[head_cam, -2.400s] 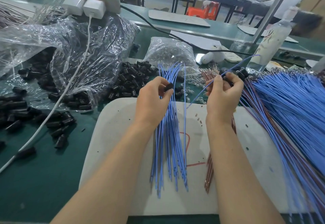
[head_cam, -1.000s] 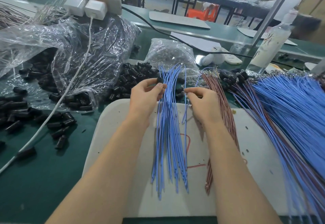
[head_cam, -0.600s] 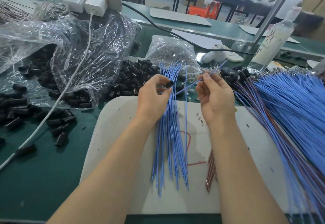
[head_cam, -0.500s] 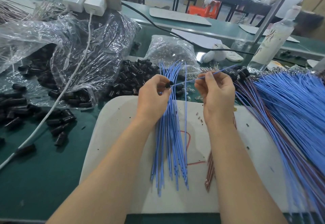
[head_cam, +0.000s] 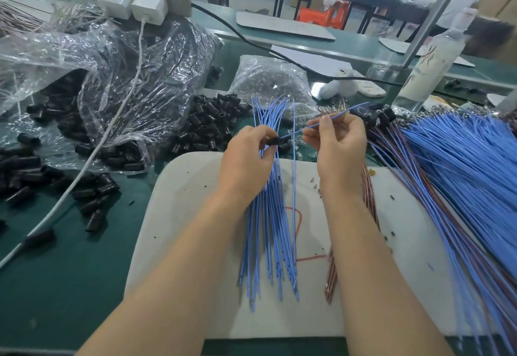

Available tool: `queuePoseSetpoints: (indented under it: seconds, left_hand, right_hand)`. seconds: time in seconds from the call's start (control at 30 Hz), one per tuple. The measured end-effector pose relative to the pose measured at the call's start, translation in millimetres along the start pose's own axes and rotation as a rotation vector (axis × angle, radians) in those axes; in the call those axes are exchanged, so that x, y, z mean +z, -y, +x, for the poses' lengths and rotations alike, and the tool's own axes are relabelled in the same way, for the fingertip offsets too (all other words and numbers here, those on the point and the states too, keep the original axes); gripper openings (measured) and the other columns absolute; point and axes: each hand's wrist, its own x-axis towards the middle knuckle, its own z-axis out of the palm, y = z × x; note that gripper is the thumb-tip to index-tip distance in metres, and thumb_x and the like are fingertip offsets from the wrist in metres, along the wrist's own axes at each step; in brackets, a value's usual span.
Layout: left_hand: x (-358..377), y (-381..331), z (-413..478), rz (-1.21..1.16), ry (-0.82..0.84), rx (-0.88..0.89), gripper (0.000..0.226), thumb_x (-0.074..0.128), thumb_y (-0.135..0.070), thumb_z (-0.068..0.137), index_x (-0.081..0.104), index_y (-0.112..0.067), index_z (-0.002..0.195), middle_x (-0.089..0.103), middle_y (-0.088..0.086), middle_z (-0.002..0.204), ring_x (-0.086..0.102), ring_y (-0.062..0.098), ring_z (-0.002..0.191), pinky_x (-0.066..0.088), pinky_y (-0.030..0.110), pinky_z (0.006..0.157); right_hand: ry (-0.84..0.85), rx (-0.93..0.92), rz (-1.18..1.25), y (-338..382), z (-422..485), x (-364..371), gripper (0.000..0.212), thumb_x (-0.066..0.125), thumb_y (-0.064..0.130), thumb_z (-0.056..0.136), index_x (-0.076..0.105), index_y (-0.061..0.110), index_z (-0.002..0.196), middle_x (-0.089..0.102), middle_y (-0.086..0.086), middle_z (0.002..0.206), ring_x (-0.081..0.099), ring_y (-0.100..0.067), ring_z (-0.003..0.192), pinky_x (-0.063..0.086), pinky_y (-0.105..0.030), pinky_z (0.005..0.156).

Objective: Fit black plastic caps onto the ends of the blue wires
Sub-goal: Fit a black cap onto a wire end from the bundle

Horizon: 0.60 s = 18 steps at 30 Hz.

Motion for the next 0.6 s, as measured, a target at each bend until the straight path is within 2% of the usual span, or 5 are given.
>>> queuePoseSetpoints:
  seconds: [0.13, 0.27, 0.33, 0.47, 0.6]
  left_hand:
    - [-0.8, -1.5, -0.9, 0.092, 0.01, 0.072, 0.015, 0.06, -0.014, 0.09, 0.066, -0.014, 0.104, 0.064, 0.001, 0.101, 0.055, 0.023, 0.098, 0.042, 0.036, 0.089]
    - [-0.7, -4.8, -2.0, 0.144, -0.038, 0.157, 0.015, 0.061, -0.021, 0.091, 0.067, -0.015, 0.103, 0.067, -0.003, 0.098, 0.051, 0.022, 0.102, 0.036, 0.036, 0.091]
    - [0.9, -8.5, -3.3, 0.091, -0.035, 0.205, 0.015, 0.061, -0.02, 0.09, 0.067, -0.012, 0.103, 0.067, -0.002, 0.097, 0.052, 0.022, 0.098, 0.037, 0.03, 0.089]
    - [4.4, -12.0, -3.5, 0.009, -0.054, 0.22, 0.014, 0.063, -0.017, 0.089, 0.067, -0.013, 0.102, 0.068, -0.002, 0.095, 0.056, 0.019, 0.094, 0.034, 0.017, 0.08]
    - [3.9, -14.7, -3.2, -0.14, -0.035, 0.139, 0.005, 0.063, -0.015, 0.089, 0.066, -0.017, 0.093, 0.064, -0.014, 0.082, 0.058, -0.002, 0.08, 0.036, 0.001, 0.072]
  right_hand:
    - [0.088, 0.103, 0.041, 0.8, -1.8, 3.6, 0.008, 0.049, 0.002, 0.097, 0.051, 0.006, 0.089, 0.063, -0.008, 0.074, 0.062, -0.007, 0.055, 0.053, -0.019, 0.058]
    - [0.069, 0.197, 0.162, 6.3, 0.7, 1.1, 0.015, 0.054, 0.004, 0.094, 0.053, 0.011, 0.082, 0.064, -0.004, 0.073, 0.058, -0.007, 0.058, 0.05, -0.019, 0.056]
    - [0.088, 0.217, 0.13, 6.8, 1.3, -0.1, 0.016, 0.058, 0.005, 0.092, 0.054, 0.013, 0.078, 0.061, -0.003, 0.073, 0.056, -0.008, 0.061, 0.05, -0.022, 0.061]
    - [0.254, 0.324, 0.108, 6.4, -2.5, 2.2, 0.017, 0.058, 0.002, 0.091, 0.054, 0.011, 0.077, 0.057, -0.011, 0.079, 0.057, -0.026, 0.079, 0.052, -0.029, 0.066]
    - [0.27, 0.396, 0.199, 8.3, -2.6, 2.3, 0.013, 0.058, 0.008, 0.092, 0.057, 0.014, 0.081, 0.062, -0.005, 0.076, 0.06, -0.018, 0.07, 0.053, -0.024, 0.062]
